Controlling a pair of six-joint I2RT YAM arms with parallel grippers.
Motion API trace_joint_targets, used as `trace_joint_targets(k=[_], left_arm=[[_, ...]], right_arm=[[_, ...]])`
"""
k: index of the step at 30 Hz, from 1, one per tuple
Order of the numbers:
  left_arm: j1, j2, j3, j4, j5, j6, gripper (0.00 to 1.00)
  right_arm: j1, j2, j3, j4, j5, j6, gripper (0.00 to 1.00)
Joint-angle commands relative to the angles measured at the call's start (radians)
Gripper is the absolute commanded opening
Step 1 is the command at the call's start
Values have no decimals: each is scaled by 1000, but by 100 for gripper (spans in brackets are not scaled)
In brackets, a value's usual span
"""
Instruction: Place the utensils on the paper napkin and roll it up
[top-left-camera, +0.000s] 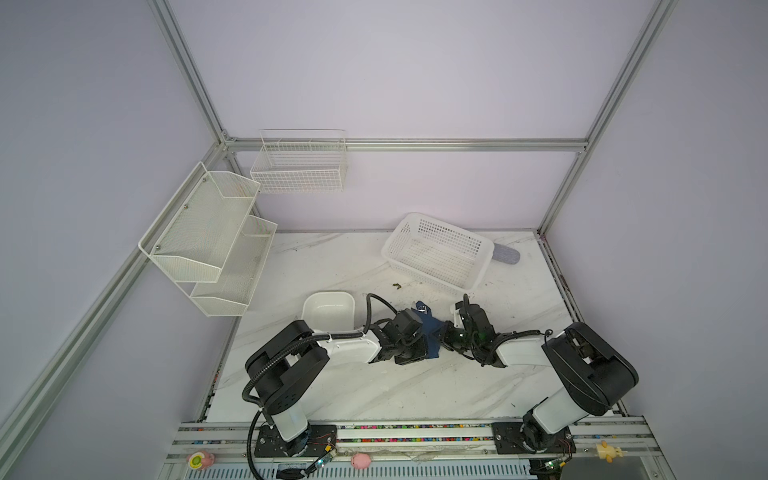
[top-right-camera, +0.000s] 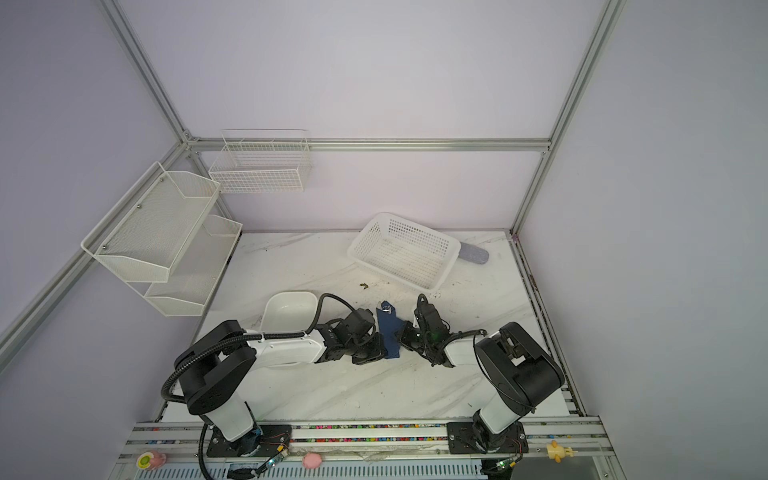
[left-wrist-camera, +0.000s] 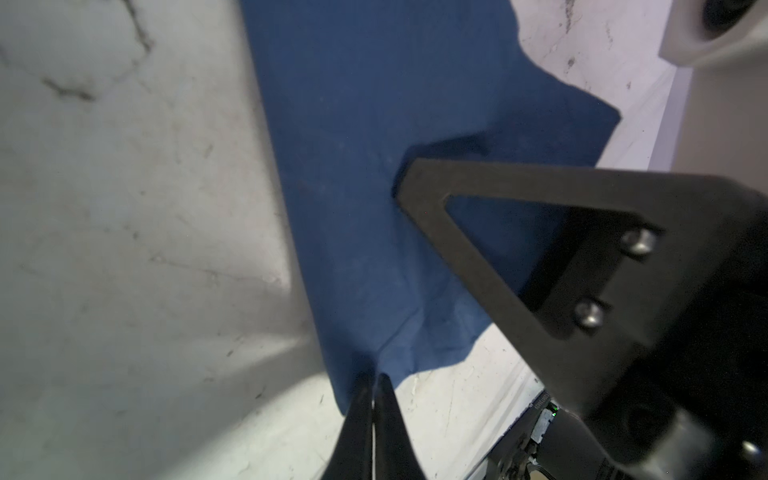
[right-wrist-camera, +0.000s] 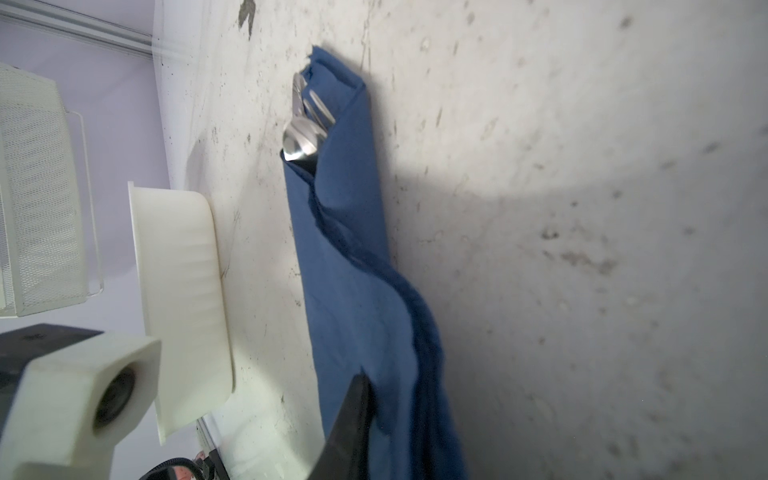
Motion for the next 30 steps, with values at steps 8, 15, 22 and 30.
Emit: trace_joint_targets(k=[8,15,22,30], left_arm=[[-5,20,12,2,26,20,6],[-5,-20,58,2,8,68,8],[-8,-17,82,36,30,100,8],[-9,-50,65,77,7,102,8]], right_arm=[[-10,22,-31,-38,16,8,16],[-9,17,-31,-38,13,11,16],[-10,21,-30,-36,12,8,16],[-9,19,-29,-36,13,10,16]])
